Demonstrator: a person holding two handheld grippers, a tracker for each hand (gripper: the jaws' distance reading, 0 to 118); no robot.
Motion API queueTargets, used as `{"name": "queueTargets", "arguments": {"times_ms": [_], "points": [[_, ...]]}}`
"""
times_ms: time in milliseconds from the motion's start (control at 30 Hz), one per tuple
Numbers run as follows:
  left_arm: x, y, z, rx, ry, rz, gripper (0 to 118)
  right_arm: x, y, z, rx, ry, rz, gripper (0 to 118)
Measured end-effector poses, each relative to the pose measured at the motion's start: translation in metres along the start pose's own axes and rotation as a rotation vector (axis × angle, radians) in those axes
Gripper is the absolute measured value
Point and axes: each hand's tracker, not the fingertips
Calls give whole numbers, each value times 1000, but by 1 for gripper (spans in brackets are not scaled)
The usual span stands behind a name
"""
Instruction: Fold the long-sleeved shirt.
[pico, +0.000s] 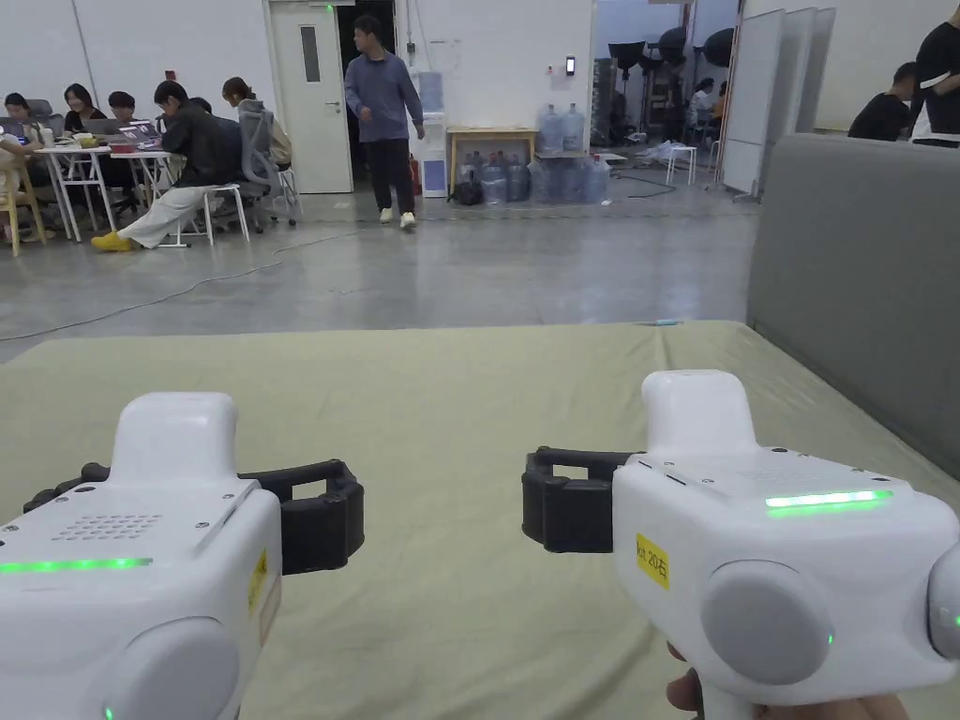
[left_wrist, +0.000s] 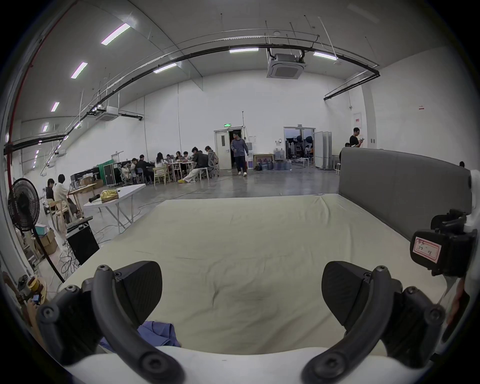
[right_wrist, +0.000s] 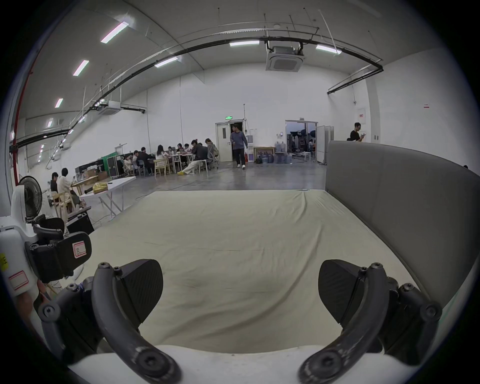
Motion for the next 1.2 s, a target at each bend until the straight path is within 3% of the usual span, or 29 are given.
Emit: {"name": "queueTargets", "arguments": {"times_ms": [1200], "points": [[4,-1,-2,-9,-3,-9,118,-2,3,5,-24,3,-4,118]]}}
